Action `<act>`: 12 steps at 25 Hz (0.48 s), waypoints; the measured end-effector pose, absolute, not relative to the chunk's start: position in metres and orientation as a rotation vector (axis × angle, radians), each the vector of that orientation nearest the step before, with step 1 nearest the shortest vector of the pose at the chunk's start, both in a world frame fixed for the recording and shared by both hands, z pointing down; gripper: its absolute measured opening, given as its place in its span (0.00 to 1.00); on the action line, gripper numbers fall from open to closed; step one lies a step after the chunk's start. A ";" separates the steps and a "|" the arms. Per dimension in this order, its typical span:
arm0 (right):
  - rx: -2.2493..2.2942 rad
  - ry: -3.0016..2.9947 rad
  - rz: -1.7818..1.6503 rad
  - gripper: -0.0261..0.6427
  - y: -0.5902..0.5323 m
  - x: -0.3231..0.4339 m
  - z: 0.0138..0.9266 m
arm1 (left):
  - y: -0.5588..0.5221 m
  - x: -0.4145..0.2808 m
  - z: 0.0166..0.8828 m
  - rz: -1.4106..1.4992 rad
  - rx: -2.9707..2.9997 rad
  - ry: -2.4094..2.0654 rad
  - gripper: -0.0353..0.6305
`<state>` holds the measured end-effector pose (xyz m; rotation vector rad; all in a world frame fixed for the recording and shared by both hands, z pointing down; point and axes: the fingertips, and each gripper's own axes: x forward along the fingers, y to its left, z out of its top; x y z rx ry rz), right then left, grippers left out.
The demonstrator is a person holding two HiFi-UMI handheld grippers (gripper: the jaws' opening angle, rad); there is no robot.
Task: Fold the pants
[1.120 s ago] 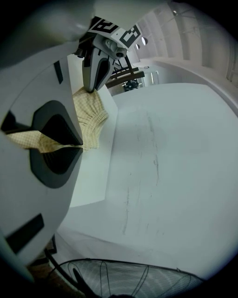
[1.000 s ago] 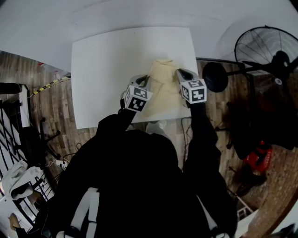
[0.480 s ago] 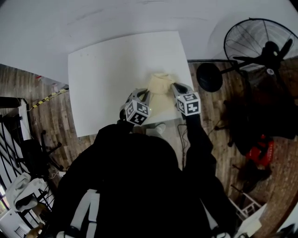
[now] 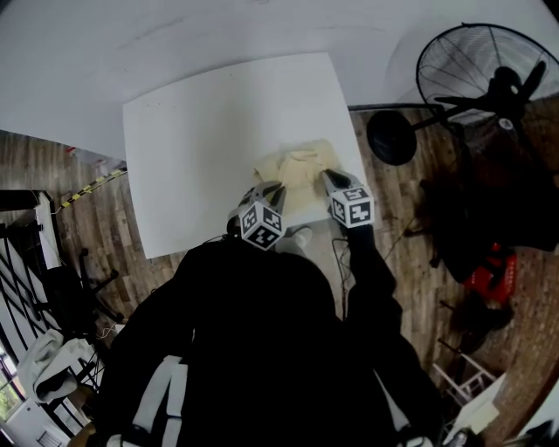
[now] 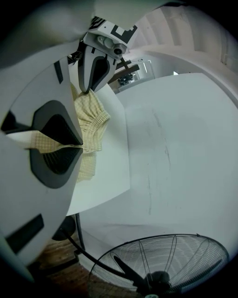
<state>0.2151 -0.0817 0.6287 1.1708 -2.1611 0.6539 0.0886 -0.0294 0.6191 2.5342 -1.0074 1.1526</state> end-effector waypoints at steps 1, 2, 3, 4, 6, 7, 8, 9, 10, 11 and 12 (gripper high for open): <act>1.170 -2.153 0.668 0.06 -0.078 0.216 0.631 | -0.025 0.090 0.621 1.157 2.535 -0.992 0.08; 1.169 -2.146 0.681 0.06 -0.076 0.217 0.633 | -0.021 0.091 0.623 1.162 2.535 -0.976 0.08; 1.166 -2.137 0.691 0.06 -0.073 0.217 0.635 | -0.017 0.092 0.626 1.166 2.533 -0.960 0.08; 1.161 -2.128 0.699 0.06 -0.069 0.217 0.636 | -0.013 0.093 0.628 1.170 2.530 -0.941 0.08; 1.146 -2.102 0.718 0.06 -0.063 0.218 0.644 | -0.005 0.095 0.635 1.186 2.521 -0.897 0.08; 1.140 -2.086 0.729 0.06 -0.060 0.219 0.648 | 0.000 0.097 0.639 1.198 2.516 -0.873 0.08; 1.138 -2.068 0.743 0.06 -0.057 0.221 0.652 | 0.004 0.098 0.643 1.209 2.513 -0.847 0.08; 1.138 -2.050 0.760 0.06 -0.055 0.223 0.656 | 0.008 0.100 0.646 1.220 2.511 -0.822 0.08; 1.141 -2.037 0.775 0.07 -0.054 0.225 0.658 | 0.011 0.101 0.649 1.229 2.510 -0.801 0.08; 1.146 -2.028 0.788 0.07 -0.053 0.226 0.659 | 0.013 0.102 0.650 1.234 2.508 -0.785 0.08; 1.154 -2.023 0.798 0.07 -0.053 0.228 0.660 | 0.014 0.102 0.650 1.234 2.506 -0.775 0.08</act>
